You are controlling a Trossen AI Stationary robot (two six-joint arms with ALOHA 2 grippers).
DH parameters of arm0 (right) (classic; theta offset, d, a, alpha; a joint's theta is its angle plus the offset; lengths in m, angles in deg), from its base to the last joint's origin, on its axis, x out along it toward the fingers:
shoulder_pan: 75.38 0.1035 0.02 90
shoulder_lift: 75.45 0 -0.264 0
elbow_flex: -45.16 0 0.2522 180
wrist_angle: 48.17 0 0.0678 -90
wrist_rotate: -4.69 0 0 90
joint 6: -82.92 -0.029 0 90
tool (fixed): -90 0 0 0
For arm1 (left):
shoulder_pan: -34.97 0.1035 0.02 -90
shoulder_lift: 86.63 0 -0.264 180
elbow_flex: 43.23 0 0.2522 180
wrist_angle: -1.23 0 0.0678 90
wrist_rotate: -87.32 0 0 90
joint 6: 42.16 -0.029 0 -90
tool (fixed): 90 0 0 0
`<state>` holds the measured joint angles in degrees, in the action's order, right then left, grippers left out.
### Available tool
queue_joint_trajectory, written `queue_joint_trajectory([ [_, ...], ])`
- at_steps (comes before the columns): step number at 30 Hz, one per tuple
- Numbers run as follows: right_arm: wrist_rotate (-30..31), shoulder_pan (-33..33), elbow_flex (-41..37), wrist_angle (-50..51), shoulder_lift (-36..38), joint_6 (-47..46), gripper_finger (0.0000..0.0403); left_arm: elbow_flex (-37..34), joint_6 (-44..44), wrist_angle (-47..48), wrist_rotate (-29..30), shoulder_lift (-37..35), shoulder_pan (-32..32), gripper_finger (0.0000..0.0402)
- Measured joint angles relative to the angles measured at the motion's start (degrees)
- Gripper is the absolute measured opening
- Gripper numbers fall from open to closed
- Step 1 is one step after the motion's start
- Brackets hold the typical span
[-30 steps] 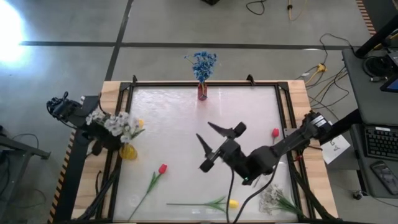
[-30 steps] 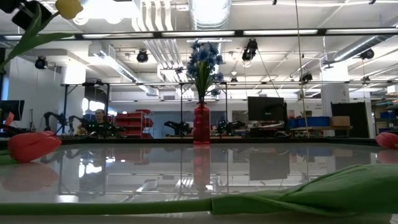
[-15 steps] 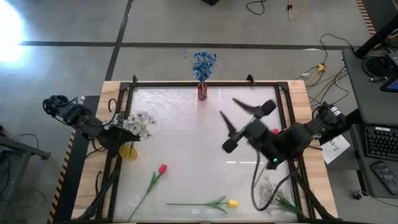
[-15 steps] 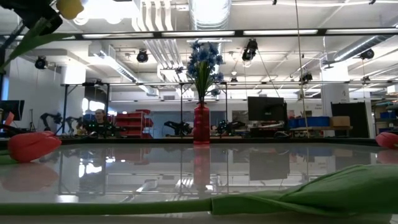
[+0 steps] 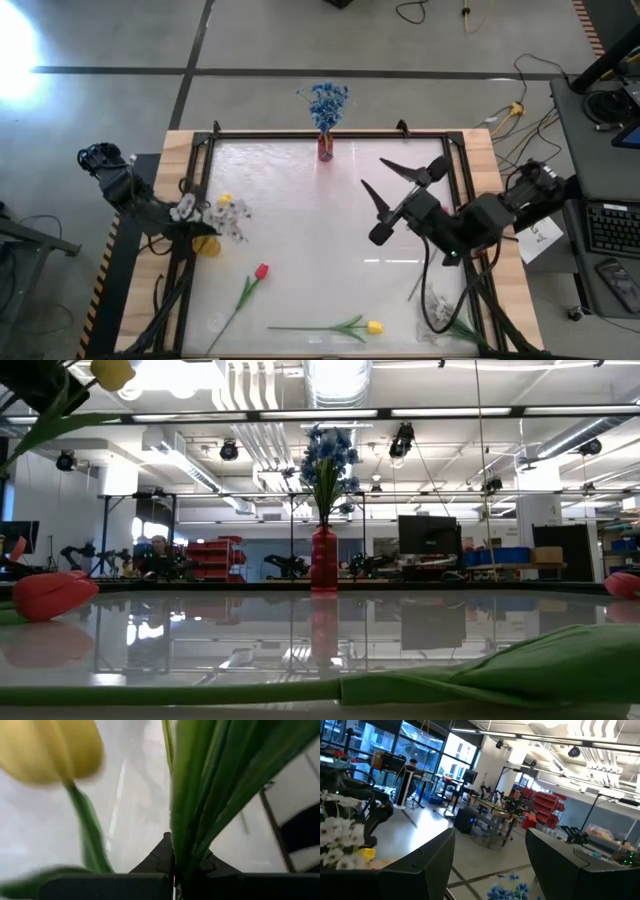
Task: Sort flowers into vase by color
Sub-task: Put the top white flowers into the yellow flower vase
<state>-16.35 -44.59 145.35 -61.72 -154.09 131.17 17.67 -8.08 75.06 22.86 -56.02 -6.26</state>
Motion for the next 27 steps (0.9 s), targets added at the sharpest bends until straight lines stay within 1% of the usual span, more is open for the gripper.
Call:
queue_joint_trajectory([
  [2, -0.16, -0.18, 0.0, -0.06, -0.57, -0.37, 0.0235, 0.21, -3.5, -0.05, 2.48, 0.18, -0.19, 0.0],
  [7, -0.03, -0.18, 0.02, -0.29, -1.87, -5.17, 0.0235, 0.22, -8.6, 1.45, 2.99, 0.26, -0.2, 0.0],
  [11, 0.08, -0.18, 0.13, -0.38, -2.58, -6.27, 0.0235, 0.53, -12.36, 1.6, 4.22, 0.16, -0.2, 0.0],
  [16, 0.12, -0.18, 0.18, -0.44, -2.59, -7.18, 0.0235, 0.96, -15.57, 1.97, 8.55, 0.02, -0.2, 0.0],
  [20, 0.12, -0.18, 0.2, -0.32, -2.61, -7.17, 0.0235, 0.98, -14.76, 1.79, 14.07, 0.16, -0.2, 0.0],
  [21, 0.12, -0.18, 0.2, -0.34, -2.61, -7.19, 0.0235, 1.25, -13.61, 1.94, 13.83, 0.28, -0.16, 0.0],
  [22, 0.12, -0.18, 0.2, -0.34, -2.61, -7.21, 0.0235, 1.83, -11.79, 2.21, 12.16, 0.52, -0.17, 0.0],
  [25, 0.12, -0.18, 0.17, -0.11, -2.61, -7.24, 0.0235, 4.22, -6.53, 4.24, 4.36, 1.36, -0.22, 0.0],
  [27, 0.13, -0.18, 0.17, 0.03, -2.61, -7.21, 0.0235, 5.78, -7.14, 6.36, 3.13, 2.37, -0.23, 0.0],
])
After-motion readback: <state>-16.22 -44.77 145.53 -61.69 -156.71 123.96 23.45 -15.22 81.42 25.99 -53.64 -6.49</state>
